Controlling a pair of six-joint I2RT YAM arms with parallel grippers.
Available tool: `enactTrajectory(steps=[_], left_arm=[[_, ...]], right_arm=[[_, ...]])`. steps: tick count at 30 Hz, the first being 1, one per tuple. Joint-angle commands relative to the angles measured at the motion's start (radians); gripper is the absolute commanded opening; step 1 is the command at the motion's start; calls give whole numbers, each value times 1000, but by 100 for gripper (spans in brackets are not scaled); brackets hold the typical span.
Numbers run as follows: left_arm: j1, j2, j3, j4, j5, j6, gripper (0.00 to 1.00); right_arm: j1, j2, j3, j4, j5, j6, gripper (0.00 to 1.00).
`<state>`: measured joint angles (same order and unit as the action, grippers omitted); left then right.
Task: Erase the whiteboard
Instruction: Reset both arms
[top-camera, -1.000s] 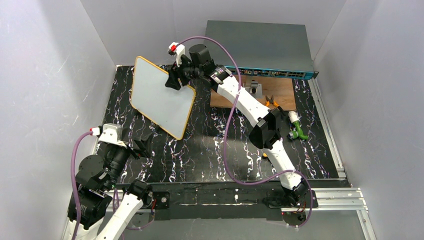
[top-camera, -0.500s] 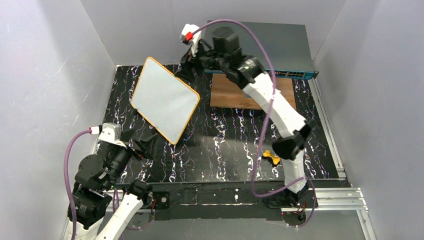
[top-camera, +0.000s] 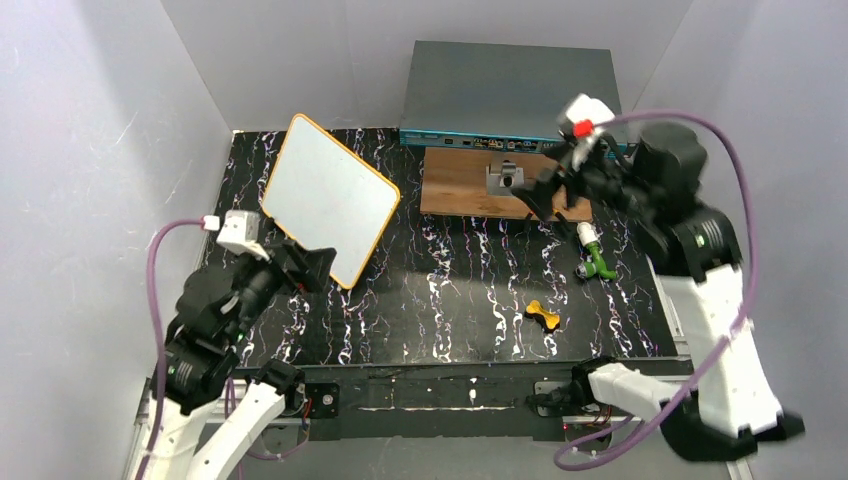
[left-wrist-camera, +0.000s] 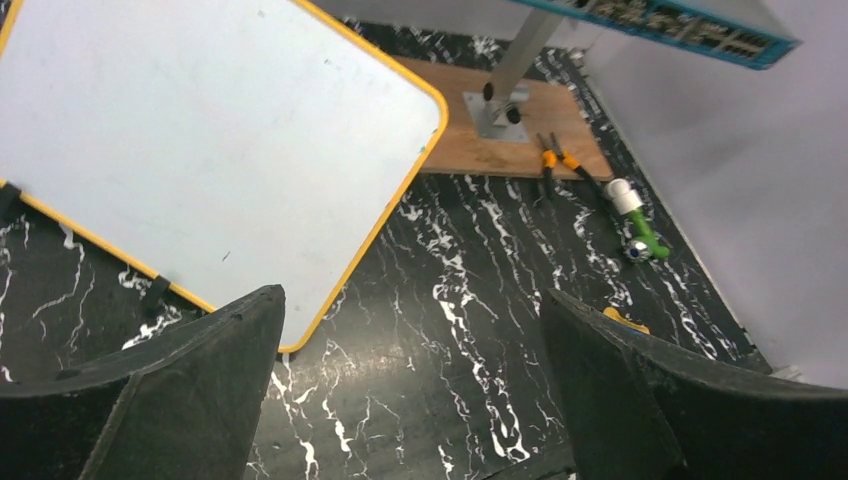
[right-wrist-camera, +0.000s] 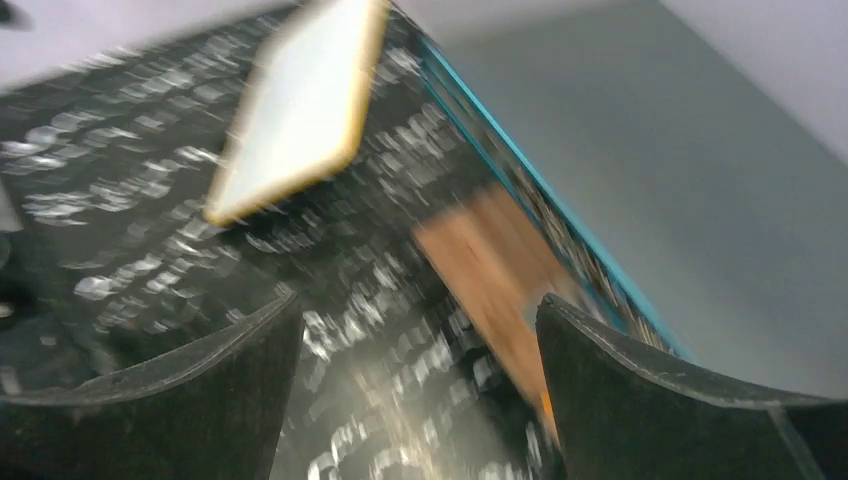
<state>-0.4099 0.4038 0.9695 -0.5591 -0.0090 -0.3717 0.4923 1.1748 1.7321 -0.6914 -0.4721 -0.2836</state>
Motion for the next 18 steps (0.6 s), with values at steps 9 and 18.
enactTrajectory(steps=[9,18], left_arm=[[-4,169,168,-108,-126,53,98],[-3,117,213,-152,-131,100,98]], right_arm=[[-552,-597,-505,-68,180,198,90],[-711,-624,-421,-93,240,328,90]])
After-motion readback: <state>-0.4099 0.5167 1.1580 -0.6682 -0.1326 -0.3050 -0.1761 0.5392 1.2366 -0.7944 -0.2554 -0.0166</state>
